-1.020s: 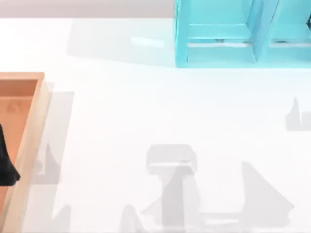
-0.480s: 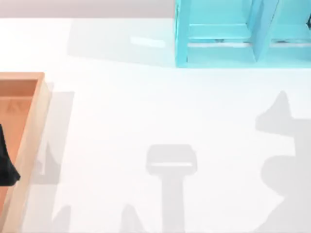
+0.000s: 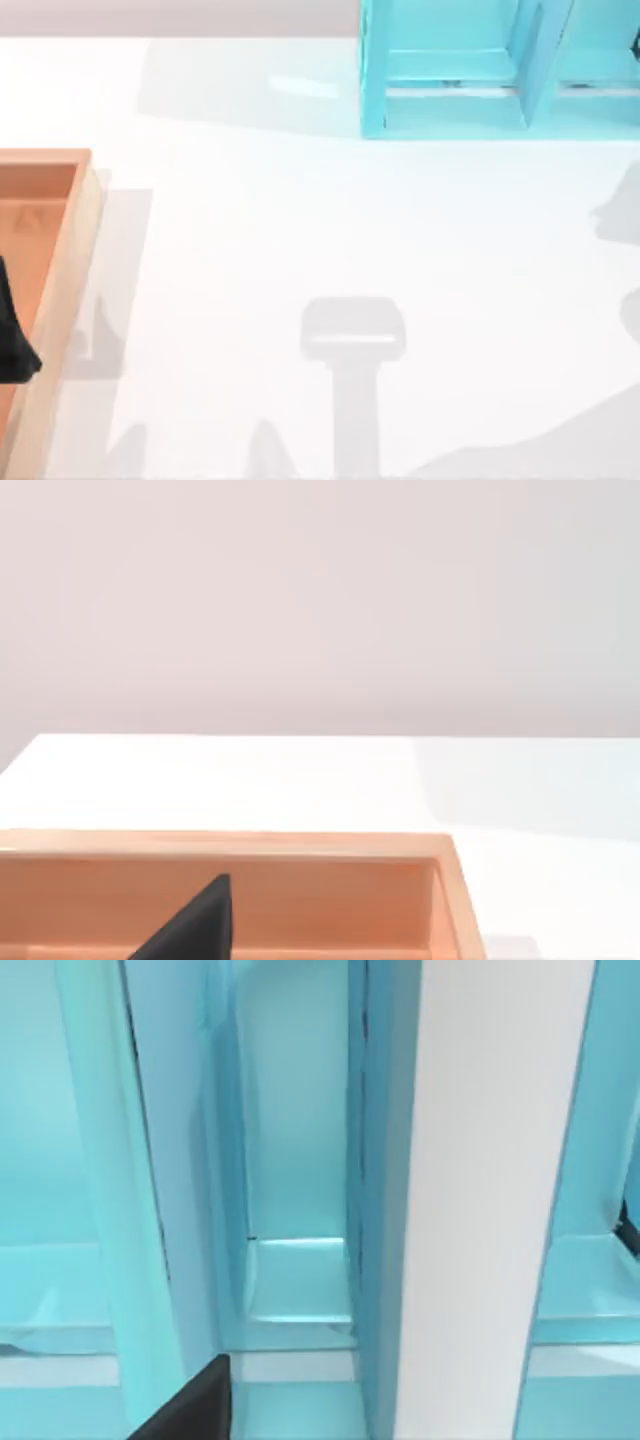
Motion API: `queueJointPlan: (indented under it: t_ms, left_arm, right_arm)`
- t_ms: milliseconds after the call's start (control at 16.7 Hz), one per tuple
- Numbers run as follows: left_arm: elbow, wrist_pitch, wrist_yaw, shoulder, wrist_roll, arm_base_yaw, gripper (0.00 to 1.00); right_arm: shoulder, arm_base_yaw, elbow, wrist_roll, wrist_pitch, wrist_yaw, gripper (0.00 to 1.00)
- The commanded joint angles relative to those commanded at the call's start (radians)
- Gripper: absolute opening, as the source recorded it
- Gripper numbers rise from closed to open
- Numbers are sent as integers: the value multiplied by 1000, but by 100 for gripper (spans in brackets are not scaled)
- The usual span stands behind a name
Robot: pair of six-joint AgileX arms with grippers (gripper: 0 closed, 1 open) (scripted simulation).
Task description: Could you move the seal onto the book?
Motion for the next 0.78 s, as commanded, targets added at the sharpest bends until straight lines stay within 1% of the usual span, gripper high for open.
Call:
queueJointPlan:
  t_ms: [300, 420, 780]
  left_arm:
    - [0, 0, 0, 0, 0, 0, 100]
    - [0, 0, 0, 0, 0, 0, 100]
    - [0, 0, 0, 0, 0, 0, 100]
  right_arm:
    - [-1, 5, -1, 0, -3, 2, 100]
    - [21, 10, 36, 0, -18, 9, 100]
    - [178, 49, 328, 5, -146, 51, 100]
